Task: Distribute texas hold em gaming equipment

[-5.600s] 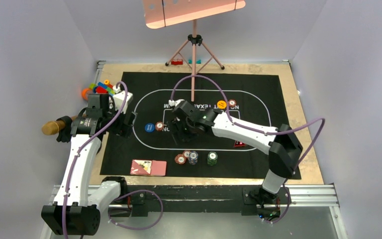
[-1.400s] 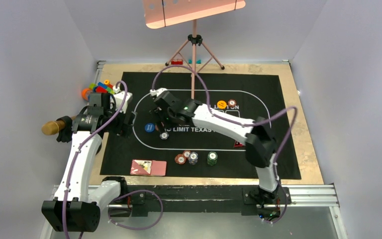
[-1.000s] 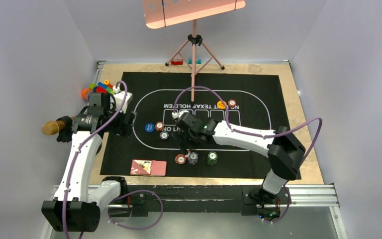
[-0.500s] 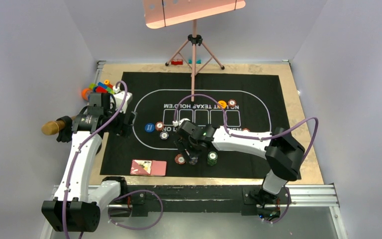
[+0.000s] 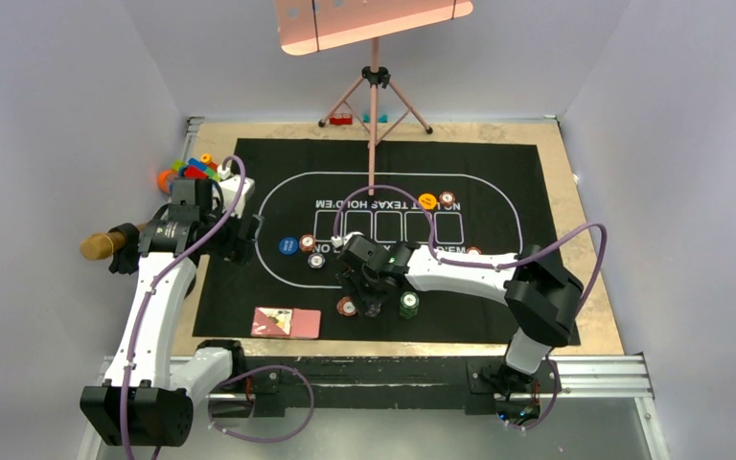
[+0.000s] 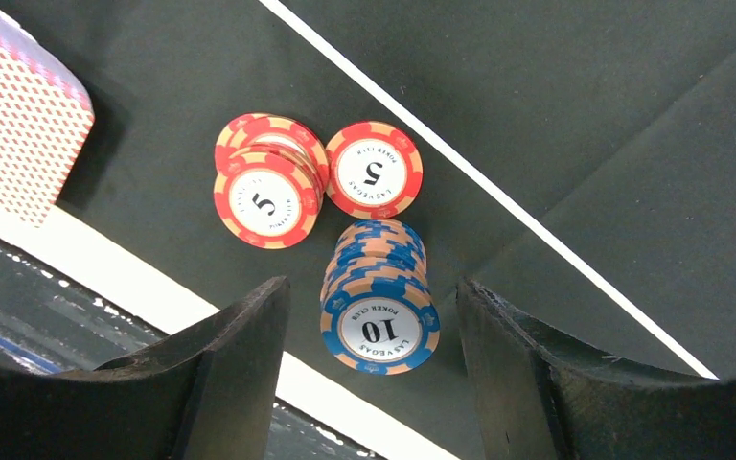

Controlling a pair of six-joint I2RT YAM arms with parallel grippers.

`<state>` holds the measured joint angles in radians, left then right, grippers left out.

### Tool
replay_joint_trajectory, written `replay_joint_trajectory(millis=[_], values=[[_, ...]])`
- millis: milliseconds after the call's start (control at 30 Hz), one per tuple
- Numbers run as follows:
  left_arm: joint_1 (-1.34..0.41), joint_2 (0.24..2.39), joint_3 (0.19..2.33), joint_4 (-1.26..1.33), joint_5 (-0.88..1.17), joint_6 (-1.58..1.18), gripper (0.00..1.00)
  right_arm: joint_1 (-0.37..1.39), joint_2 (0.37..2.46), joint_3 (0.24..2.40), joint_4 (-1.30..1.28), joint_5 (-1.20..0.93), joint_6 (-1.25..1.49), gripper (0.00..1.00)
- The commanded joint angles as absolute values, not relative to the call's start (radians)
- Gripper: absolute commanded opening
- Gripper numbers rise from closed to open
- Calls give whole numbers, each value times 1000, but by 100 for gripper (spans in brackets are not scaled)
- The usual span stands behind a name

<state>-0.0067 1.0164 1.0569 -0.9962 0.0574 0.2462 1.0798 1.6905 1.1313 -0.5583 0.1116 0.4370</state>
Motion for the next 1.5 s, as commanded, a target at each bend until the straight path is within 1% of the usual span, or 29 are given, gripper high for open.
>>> replay_joint_trajectory(millis=[0,133,200,567,767,867,933,1033,1167,1300,1467], values=[[0,1003,1085,-988,46,254,100,1085,1702,1118,-539,104,445,67],[0,1001,1082,-984,43,255,100,1084,1699,1117,-541,107,446,64],[0,1001,1081,-983,43,256,100,1084,1693,1117,-541,112,448,59],[0,996,1067,-979,41,260,100,1084,1650,1132,-566,125,457,28],[0,997,1065,-975,43,258,100,1083,1609,1182,-624,144,444,20],[0,999,1065,-972,37,258,100,1063,1584,1230,-667,206,432,19],[0,1002,1068,-973,37,259,100,994,1572,1252,-679,215,415,18],[0,1004,1069,-973,43,256,100,829,1556,1274,-652,187,383,15],[0,1008,1067,-974,43,255,100,601,1588,1330,-618,192,355,12],[0,1012,1065,-972,46,259,100,407,1680,1393,-589,208,377,7],[0,1020,1066,-975,50,261,100,261,1821,1523,-585,262,394,6]])
